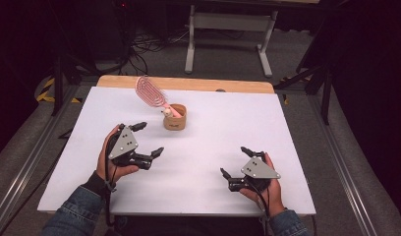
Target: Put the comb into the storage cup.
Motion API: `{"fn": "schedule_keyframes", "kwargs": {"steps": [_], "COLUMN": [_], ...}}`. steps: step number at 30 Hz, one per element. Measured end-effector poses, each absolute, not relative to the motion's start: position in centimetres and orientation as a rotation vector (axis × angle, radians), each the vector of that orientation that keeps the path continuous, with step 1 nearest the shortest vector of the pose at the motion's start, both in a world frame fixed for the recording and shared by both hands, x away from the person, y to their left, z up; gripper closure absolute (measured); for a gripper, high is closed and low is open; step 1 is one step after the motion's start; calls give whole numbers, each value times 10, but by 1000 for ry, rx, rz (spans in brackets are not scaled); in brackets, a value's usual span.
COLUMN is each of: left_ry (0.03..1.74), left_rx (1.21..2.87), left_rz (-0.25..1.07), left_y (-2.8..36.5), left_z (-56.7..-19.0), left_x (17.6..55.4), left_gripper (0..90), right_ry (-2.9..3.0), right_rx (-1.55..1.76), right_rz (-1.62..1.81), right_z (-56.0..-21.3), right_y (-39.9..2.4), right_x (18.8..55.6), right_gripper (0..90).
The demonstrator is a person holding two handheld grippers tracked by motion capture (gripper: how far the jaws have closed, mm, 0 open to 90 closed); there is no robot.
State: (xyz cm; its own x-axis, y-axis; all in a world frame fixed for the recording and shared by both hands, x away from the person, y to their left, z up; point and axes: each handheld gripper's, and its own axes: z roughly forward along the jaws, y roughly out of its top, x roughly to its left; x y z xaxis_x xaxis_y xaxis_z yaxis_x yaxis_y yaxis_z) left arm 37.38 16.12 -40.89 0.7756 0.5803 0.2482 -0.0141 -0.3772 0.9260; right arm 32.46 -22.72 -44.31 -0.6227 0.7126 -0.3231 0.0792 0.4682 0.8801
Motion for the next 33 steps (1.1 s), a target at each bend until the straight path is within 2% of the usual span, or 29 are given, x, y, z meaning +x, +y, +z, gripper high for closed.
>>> {"fn": "schedule_keyframes", "kwargs": {"steps": [17, 33], "left_ry": [402, 443], "left_rx": [1890, 1909], "left_rz": [710, 721], "left_y": [173, 197], "left_z": [-420, -434], "left_x": [360, 348], "left_gripper": [65, 60], "right_ry": [2031, 2023], "right_rx": [644, 639], "right_rz": [1154, 1153], "right_z": [-444, -443], "right_y": [-226, -227], "right_x": [323, 322], "right_gripper": [78, 78]}}
